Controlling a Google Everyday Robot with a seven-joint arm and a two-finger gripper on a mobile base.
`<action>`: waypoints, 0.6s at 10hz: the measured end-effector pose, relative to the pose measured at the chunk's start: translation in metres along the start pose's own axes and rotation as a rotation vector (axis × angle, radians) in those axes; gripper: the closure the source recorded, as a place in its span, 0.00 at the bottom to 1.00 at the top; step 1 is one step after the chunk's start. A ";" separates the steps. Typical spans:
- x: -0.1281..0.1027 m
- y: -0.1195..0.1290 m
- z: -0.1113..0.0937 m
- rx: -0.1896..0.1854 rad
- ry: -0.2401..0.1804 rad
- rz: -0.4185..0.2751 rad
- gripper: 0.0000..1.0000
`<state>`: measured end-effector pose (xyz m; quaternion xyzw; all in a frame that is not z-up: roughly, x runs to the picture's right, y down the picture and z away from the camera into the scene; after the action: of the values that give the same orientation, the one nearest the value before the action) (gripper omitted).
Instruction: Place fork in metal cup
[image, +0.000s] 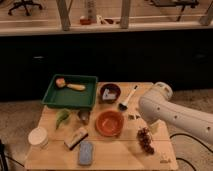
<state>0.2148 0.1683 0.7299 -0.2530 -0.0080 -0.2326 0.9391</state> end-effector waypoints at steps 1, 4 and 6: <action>-0.001 0.001 0.004 0.003 0.002 -0.018 0.20; 0.000 0.005 0.017 0.006 0.009 -0.068 0.20; -0.001 0.006 0.025 0.013 0.013 -0.101 0.20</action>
<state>0.2189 0.1856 0.7483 -0.2446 -0.0164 -0.2812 0.9278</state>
